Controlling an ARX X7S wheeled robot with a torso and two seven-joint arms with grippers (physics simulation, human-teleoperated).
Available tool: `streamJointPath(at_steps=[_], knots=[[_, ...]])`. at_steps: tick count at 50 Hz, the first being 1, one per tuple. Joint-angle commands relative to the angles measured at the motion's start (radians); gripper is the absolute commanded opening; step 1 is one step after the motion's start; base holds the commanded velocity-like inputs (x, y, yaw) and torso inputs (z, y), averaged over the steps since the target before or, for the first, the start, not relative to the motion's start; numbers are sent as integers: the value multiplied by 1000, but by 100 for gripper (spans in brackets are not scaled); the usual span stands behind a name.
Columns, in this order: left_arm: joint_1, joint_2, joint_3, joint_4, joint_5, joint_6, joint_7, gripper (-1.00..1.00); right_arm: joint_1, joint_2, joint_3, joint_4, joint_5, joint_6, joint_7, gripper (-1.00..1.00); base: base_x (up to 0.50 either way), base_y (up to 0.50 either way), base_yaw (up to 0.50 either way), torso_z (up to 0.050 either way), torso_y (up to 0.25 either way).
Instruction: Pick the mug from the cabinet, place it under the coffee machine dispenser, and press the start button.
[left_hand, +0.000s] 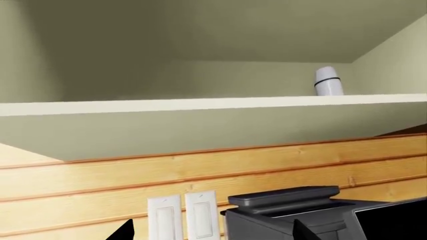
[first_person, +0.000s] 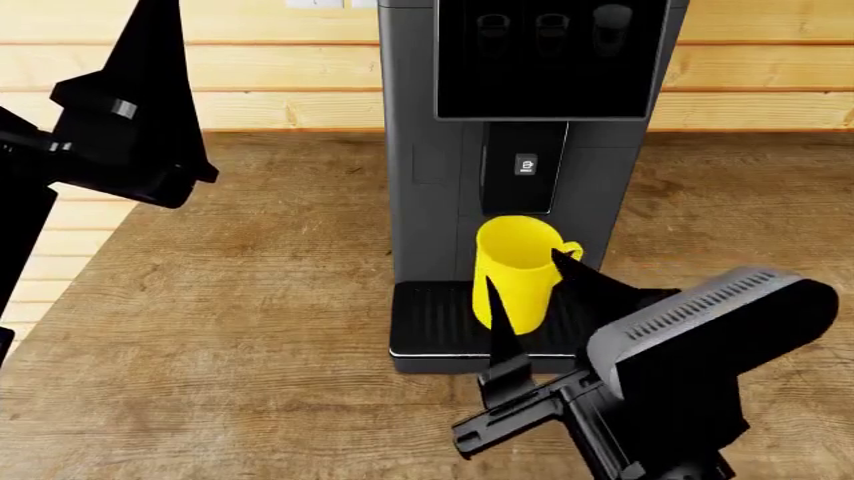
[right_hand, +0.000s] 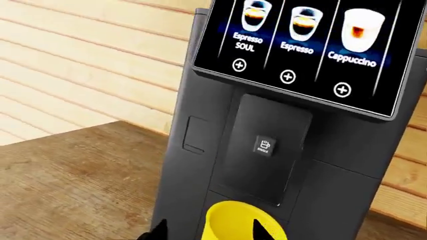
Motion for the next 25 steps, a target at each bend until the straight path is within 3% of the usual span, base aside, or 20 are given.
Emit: streamJointPath(at_steps=[1, 3, 6, 25], knots=[[-5, -3, -1, 2, -13, 1, -9, 100, 870, 133, -1184, -29, -112, -599, 254, -100, 0, 0, 0, 0, 0], [-4, -4, -1, 3, -14, 2, -10, 100, 1011, 96, -1358, -28, -135, -687, 289, -100, 0, 0, 0, 0, 0], [-2, -5, -2, 3, -13, 4, -10, 100, 1101, 93, -1442, -27, -133, -733, 290, -100, 0, 0, 0, 0, 0], [2, -6, 5, 1, -10, 11, -9, 100, 1216, 104, -1417, 99, 25, -749, 120, -100, 0, 0, 0, 0, 0]])
